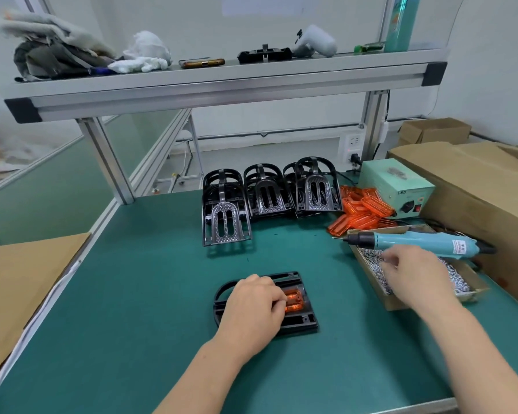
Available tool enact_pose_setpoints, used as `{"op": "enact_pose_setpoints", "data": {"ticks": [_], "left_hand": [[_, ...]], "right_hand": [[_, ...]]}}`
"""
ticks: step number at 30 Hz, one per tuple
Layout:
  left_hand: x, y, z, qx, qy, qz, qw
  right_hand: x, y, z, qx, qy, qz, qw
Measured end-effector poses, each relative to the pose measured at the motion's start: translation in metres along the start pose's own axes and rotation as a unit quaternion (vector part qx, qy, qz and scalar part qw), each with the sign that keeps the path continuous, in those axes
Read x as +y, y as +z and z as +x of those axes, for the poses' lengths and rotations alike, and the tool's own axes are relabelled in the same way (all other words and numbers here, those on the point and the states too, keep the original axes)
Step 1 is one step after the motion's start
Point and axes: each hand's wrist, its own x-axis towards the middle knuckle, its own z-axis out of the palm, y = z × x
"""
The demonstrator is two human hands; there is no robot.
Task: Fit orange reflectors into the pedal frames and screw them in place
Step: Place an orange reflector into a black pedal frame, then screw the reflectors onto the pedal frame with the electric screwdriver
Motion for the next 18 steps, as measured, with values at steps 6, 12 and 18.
{"op": "enact_pose_setpoints", "data": {"ticks": [6,12,18], "left_hand": [[0.005,-0.002,-0.011,-0.002,-0.007,0.008,1.000],[0.010,-0.009,-0.007,-0.005,-0.031,0.031,0.999],[0.032,-0.014,0.008,0.040,-0.138,-0.184,0.972]], "right_hand": [[0.006,-0.003,0.010,-0.054,0.013,-0.036,0.998],[0.010,0.000,0.009,0.019,0.022,0.084,0.996],[-0.009,-0.005,-0.004,0.056,0.025,0.348,0.936]]}}
